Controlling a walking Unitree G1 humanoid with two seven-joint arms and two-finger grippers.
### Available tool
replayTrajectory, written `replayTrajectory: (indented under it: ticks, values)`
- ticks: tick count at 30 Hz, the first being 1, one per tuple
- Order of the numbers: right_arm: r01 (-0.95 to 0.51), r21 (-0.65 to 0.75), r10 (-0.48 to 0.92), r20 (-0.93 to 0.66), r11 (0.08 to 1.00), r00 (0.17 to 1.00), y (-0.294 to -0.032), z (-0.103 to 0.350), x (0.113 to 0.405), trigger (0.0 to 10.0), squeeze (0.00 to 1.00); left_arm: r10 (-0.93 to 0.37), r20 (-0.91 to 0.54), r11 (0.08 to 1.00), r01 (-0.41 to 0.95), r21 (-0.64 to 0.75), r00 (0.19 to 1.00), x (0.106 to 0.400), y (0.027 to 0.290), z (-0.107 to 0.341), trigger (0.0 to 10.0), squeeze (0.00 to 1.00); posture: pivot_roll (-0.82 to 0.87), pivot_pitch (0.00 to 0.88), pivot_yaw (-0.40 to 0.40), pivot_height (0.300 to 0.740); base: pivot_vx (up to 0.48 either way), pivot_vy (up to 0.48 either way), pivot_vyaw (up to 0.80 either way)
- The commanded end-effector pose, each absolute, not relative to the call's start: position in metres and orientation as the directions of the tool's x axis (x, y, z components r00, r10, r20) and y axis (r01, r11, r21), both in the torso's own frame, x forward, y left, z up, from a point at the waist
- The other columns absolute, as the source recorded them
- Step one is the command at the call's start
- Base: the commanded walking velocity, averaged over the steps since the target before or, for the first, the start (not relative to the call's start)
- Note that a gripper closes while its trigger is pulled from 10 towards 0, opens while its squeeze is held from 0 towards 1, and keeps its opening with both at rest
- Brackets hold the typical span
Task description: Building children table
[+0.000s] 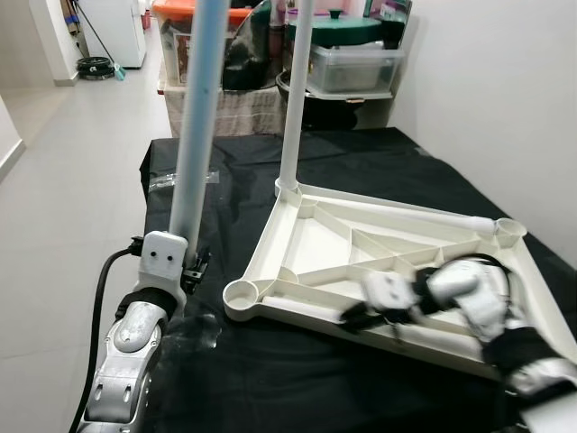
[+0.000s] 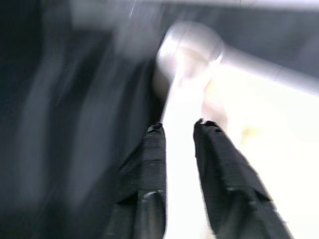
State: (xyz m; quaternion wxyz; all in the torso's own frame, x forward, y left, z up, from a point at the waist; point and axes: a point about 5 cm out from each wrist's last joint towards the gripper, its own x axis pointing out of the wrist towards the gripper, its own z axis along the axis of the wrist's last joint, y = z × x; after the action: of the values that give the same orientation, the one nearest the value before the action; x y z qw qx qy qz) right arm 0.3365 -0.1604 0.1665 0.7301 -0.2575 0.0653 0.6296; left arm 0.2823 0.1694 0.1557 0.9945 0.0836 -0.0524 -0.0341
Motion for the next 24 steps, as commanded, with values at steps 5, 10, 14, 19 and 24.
replayTrajectory:
  ticks: [5, 10, 14, 19, 24]
  values:
    - [-0.978, -0.201, 0.924, -0.363, 0.051, 0.122, -0.159, 0.178, 0.327, 10.0, 1.00, -0.058, 0.108, 0.983, 0.038, 0.179, 0.992, 0.282, 0.176, 0.156, 10.0, 0.00, 0.08, 0.000, -0.068, 0.740, 0.000, 0.000, 0.00]
    - [-0.976, -0.210, 0.926, -0.355, 0.052, 0.125, -0.157, 0.182, 0.328, 10.0, 1.00, -0.055, 0.108, 0.983, 0.035, 0.179, 0.993, 0.282, 0.177, 0.156, 10.0, 0.00, 0.07, 0.000, -0.069, 0.740, 0.000, 0.000, 0.00]
    - [-0.876, -0.327, 0.813, -0.355, 0.354, 0.461, -0.152, 0.181, 0.362, 10.0, 1.00, -0.051, 0.108, 0.983, 0.031, 0.179, 0.993, 0.282, 0.176, 0.155, 10.0, 0.00, 0.07, 0.000, -0.075, 0.740, 0.000, 0.000, 0.00]
    - [-0.802, -0.299, 0.699, -0.393, 0.516, 0.597, -0.150, 0.165, 0.372, 10.0, 1.00, -0.049, 0.107, 0.983, 0.028, 0.183, 0.993, 0.282, 0.176, 0.154, 10.0, 0.00, 0.08, 0.000, -0.076, 0.740, 0.000, 0.000, 0.00]
    - [-0.816, -0.194, 0.676, -0.474, 0.544, 0.563, -0.155, 0.148, 0.364, 10.0, 0.00, -0.039, 0.104, 0.982, 0.018, 0.189, 0.994, 0.281, 0.181, 0.153, 10.0, 0.00, 0.08, 0.000, -0.076, 0.740, 0.000, 0.000, 0.00]
